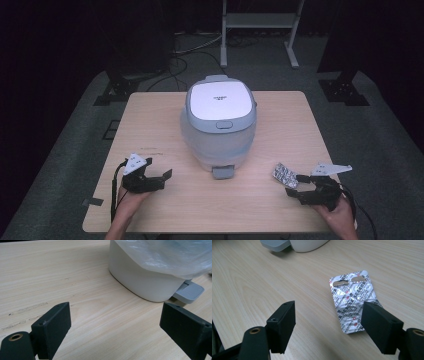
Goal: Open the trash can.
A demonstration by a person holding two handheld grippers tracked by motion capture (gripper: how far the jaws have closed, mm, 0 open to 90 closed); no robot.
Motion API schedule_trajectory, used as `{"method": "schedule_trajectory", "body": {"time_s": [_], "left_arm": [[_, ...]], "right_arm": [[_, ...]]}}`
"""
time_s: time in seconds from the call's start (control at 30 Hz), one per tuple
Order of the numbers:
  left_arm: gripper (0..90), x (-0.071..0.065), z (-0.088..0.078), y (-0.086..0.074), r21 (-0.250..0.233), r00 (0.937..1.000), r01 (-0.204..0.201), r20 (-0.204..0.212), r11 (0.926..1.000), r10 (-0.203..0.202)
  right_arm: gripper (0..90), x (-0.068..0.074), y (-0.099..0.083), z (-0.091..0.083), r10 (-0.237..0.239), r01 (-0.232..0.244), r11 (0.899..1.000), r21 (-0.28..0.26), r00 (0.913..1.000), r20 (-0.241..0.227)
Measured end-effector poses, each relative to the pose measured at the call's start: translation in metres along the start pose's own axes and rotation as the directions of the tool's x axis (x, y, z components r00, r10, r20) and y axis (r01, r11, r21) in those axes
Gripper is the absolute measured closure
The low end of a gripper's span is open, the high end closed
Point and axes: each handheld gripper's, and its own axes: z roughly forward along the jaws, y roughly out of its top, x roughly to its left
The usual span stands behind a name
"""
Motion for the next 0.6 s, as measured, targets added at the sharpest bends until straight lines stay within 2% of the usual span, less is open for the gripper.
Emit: {"method": "schedule_trajectory", "body": {"time_s": [0.6], "left_arm": [[9.2, -0.0012, -0.0016, -0.0011, 0.005, 1.0, -0.005, -0.002, 1.0, 0.005]], "right_arm": [[26.4, -0.0015, 0.0003, 0.0032, -0.004, 0.004, 1.0, 0.012, 0.9999, -0.013]]}}
